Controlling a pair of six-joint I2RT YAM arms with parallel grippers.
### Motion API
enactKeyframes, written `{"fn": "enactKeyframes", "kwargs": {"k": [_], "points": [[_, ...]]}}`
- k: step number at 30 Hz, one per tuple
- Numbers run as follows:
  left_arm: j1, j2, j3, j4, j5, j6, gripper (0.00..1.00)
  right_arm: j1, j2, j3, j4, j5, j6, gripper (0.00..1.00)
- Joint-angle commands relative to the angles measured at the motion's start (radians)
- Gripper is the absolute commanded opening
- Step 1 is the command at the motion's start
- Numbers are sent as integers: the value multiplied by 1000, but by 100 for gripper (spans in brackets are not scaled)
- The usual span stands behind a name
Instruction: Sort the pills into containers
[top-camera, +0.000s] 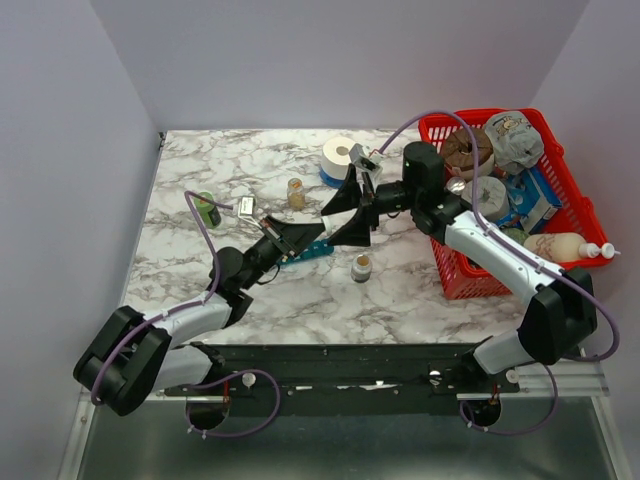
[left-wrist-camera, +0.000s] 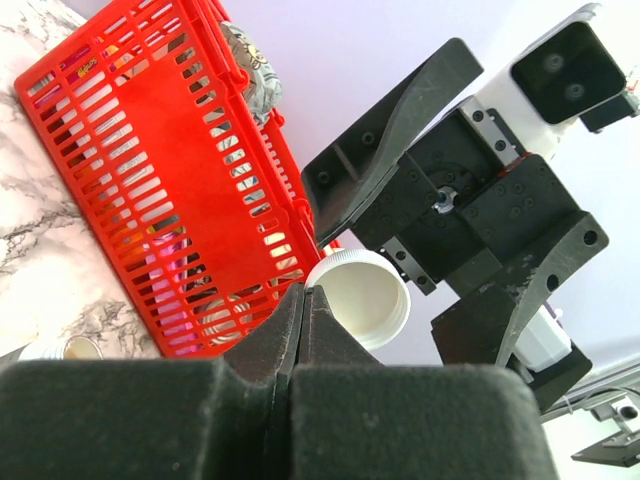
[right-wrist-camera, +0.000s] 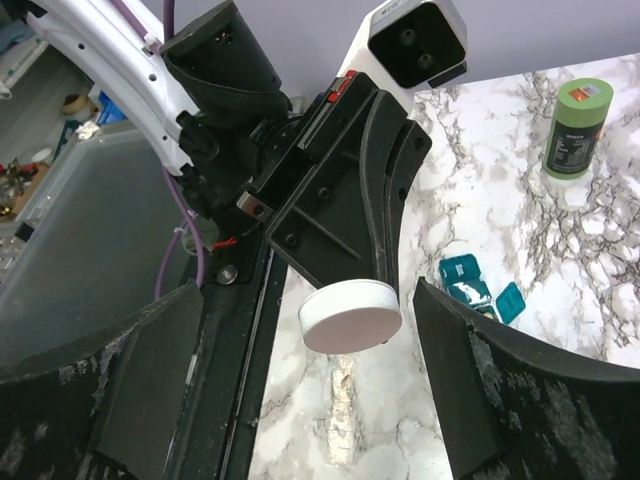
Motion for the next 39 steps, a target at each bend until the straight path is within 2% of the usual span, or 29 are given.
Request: {"fn": "enactKeyframes", "kwargs": {"k": [1,15,21,24,27,28,31,32,33,35,36,39], "points": [[3,-21,20,521,-33,-34,0,9,15,-17,71,-25,49,93],[3,-36,20,522,-62,-56,0,12,39,-14,89,-54,69,77],[3,-32,21,521,-61,-62,0,22,55,2,100,-76,86,59],[3,-30,20,522,-64,-65,0,32,61,6,101,-86,89,56],[3,-30,21,521,-61,-68,0,36,67,9,103,-100,87,43],[3,-32,20,521,-61,-68,0,39,70,11,105,-103,87,35],[3,-26,15,521,-59,-76,0,39,67,14,102,-106,84,26],[4,-23,13,521,-58,-80,4,39,64,14,100,-105,78,25],[3,-21,6,521,-59,-83,17,39,61,15,91,-100,73,24],[9,-15,-5,521,-59,-92,29,39,50,21,69,-91,41,23],[12,-16,-23,521,-58,-92,45,39,46,25,39,-85,26,23],[38,-33,-52,492,-39,-91,64,35,26,34,-18,-59,-29,23]]}}
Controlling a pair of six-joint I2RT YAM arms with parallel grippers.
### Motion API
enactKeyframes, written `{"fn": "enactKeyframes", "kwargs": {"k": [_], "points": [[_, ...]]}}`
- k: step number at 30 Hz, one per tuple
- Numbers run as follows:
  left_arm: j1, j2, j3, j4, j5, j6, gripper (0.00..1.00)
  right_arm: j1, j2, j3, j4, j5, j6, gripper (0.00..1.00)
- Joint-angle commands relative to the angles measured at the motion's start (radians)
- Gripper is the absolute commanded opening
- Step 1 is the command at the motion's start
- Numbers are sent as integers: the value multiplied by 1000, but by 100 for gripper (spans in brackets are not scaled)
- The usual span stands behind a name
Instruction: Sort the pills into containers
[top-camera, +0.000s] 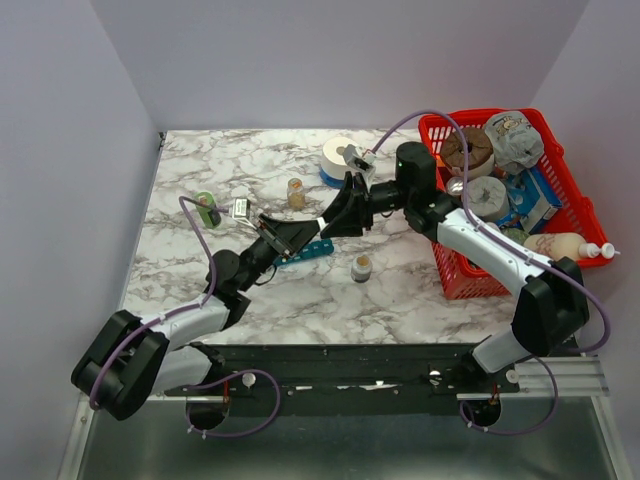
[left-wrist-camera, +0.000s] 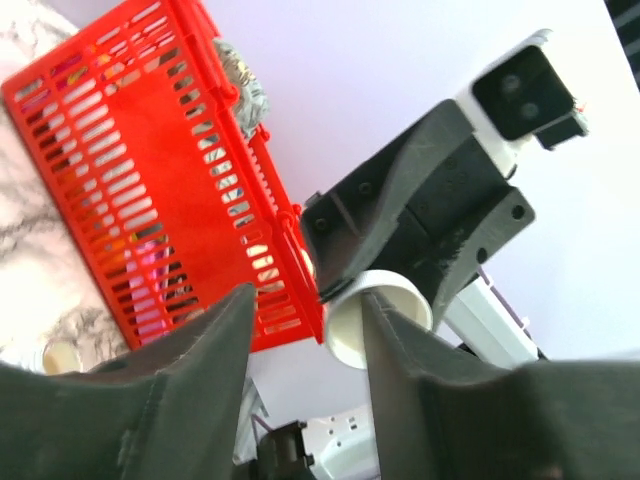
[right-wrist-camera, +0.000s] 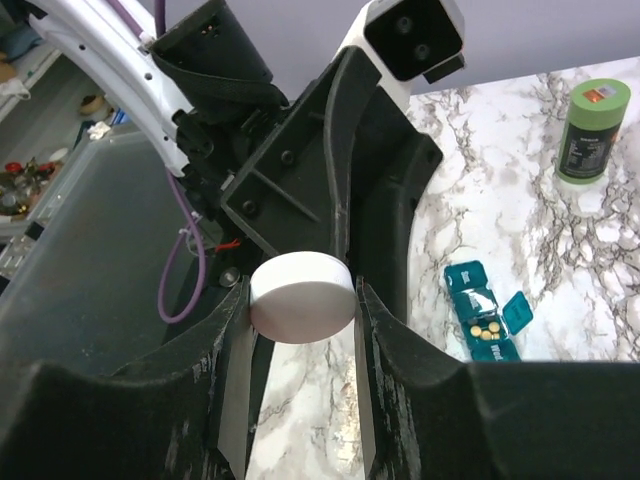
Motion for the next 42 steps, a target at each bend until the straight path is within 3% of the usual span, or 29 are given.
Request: {"fn": "enactKeyframes", "kwargs": {"k": [1,5,8,9,11,12,14,15,19,25,33,42], "points": [[38,-30,-58,463,4,-23,66,22,-33,33,-110,-24,-83,23],[81,-128,-94,292,78,43,71,7,-50,59,-235,37,-207,23],[101,-275,-83,-30,122,192,72,-7,-63,90,-353,115,-319,23],[105,-318,-68,-263,122,315,73,-10,-66,110,-439,144,-357,23],[106,-437,9,-526,100,449,76,-8,-64,136,-528,250,-472,23],[105,-466,38,-749,51,526,79,-8,-61,150,-630,287,-512,23],[106,-520,106,-927,-17,696,82,-8,-40,200,-731,413,-615,23],[105,-529,121,-1041,-73,730,89,-8,-31,216,-819,456,-647,23],[105,-543,132,-1127,-144,806,95,2,-7,242,-952,660,-743,23],[106,-459,165,-1241,-235,827,95,50,9,169,-983,787,-772,24],[106,-498,156,-1305,-351,835,96,105,83,106,-963,888,-769,24],[105,-570,130,-1341,-388,835,96,131,155,99,-969,962,-766,26]]}}
